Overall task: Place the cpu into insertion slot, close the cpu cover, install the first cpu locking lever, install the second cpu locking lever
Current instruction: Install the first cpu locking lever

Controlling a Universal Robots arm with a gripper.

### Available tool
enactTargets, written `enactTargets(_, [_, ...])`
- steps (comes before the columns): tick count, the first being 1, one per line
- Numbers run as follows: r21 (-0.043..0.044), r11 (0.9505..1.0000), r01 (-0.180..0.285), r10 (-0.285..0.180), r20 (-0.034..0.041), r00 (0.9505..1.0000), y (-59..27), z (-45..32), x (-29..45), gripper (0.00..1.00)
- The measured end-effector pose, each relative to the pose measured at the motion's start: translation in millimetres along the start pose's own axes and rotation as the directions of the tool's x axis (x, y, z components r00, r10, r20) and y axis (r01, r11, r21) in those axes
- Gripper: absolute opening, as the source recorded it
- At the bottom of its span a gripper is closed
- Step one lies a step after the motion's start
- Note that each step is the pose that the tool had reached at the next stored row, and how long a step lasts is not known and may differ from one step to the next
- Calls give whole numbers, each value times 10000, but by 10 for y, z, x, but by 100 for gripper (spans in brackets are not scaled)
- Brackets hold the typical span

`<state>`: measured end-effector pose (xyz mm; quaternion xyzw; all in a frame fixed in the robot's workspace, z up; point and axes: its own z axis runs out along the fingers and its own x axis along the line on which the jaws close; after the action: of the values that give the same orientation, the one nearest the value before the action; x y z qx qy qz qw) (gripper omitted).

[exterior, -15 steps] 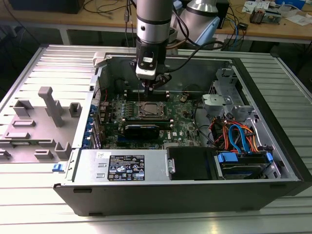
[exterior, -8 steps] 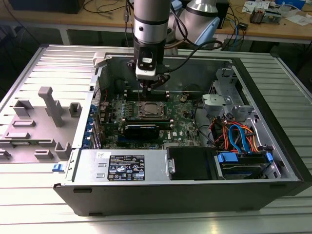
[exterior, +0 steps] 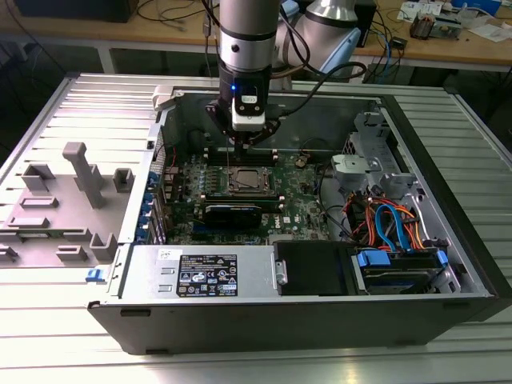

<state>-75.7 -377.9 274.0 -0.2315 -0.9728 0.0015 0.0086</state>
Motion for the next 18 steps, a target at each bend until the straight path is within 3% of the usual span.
enactTargets(13, [4,9998,187,-187,2,9998,0,0,0,11])
enactTargets(16, [14,9969,791,-791,5,9969,0,0,0,11])
enactTargets(18, [26,9879,1549,-1549,9,9879,0,0,0,11])
